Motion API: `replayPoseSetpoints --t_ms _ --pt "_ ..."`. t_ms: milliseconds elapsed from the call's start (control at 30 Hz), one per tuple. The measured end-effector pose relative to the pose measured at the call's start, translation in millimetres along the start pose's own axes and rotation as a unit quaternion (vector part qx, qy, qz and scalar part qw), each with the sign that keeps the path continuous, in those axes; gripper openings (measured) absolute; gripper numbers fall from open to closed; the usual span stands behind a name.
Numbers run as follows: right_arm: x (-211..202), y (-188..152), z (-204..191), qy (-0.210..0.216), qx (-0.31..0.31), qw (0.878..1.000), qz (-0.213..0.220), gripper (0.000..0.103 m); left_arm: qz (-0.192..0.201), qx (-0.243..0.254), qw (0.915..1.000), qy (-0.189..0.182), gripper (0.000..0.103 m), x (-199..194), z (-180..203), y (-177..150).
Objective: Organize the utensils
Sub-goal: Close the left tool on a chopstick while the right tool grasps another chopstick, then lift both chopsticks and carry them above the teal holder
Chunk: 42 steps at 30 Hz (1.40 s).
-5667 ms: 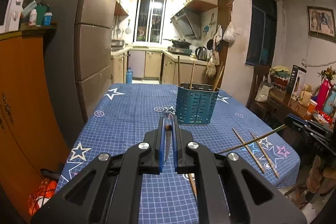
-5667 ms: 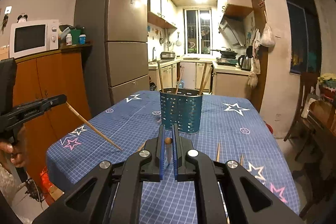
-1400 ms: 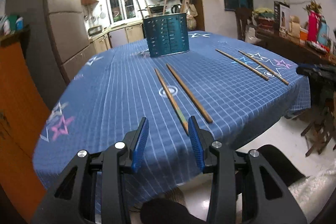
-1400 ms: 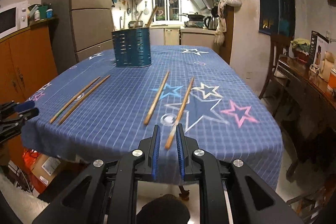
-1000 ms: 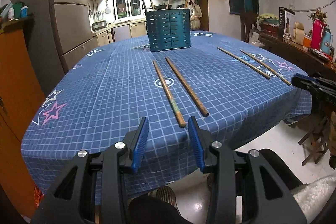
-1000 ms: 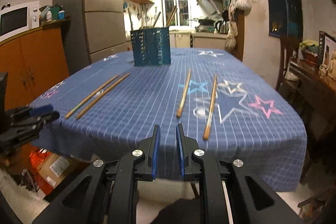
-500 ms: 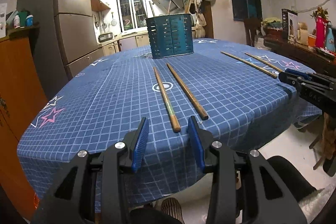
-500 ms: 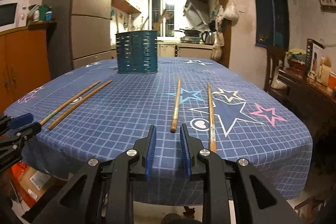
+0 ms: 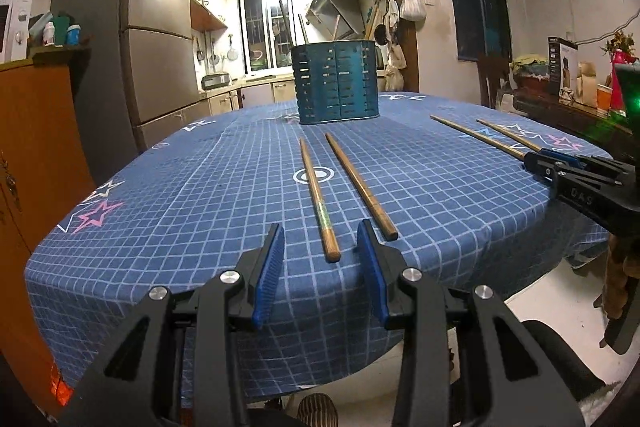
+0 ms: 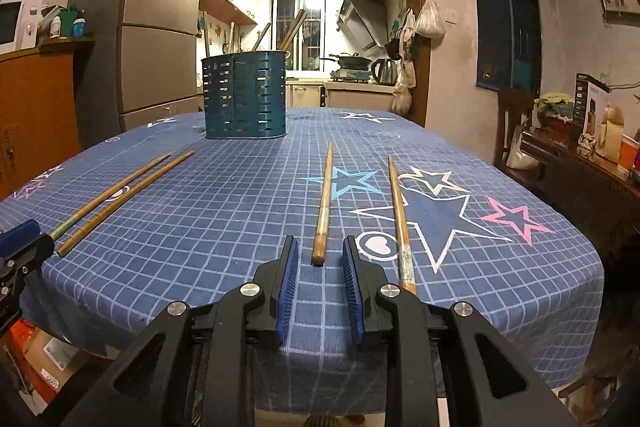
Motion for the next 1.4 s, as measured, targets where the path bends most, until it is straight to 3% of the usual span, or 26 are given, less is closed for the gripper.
replayPoseSetpoints --t_ms 133,300,633,800,1100,1400 --pt "2.5 2.1 -0.1 0.000 0.004 1.000 -0.003 0.025 0.003 0.001 1.0000 -0.001 0.032 0.3 2.3 -0.7" --pt "5.7 3.3 -0.2 0.000 0.005 1.000 -0.004 0.025 0.013 0.014 0.9998 -0.002 0.017 -0.9 10.9 -0.9" --pt "5.4 3.7 1.2 -0.002 0.008 1.000 -0.004 0.024 0.013 0.011 0.9998 -0.014 0.011 -0.2 11.8 0.6" --pt "2.8 2.0 -4.9 0.005 0.002 1.000 -0.005 0.009 0.011 0.002 0.9998 -0.019 0.009 -0.1 9.9 1.0" --pt "-6.5 3.8 -5.1 0.025 0.027 0.999 -0.014 0.008 -0.014 -0.028 0.9994 -0.014 0.006 -1.1 -7.9 3.0" --pt "-42.2 44.7 -5.6 0.044 0.022 0.998 0.025 0.008 0.021 -0.032 0.9992 0.006 0.005 -28.2 -36.2 51.4"
Point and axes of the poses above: each gripper's, at about its wrist camera, not at the fingertips, and x roughly the way its jaws point, z to its right, y to its top, the point moved 7 cm from there along x, roughly the way its jaws point, and after that the axes turned 1 degree about z, right-handed, at the moved point
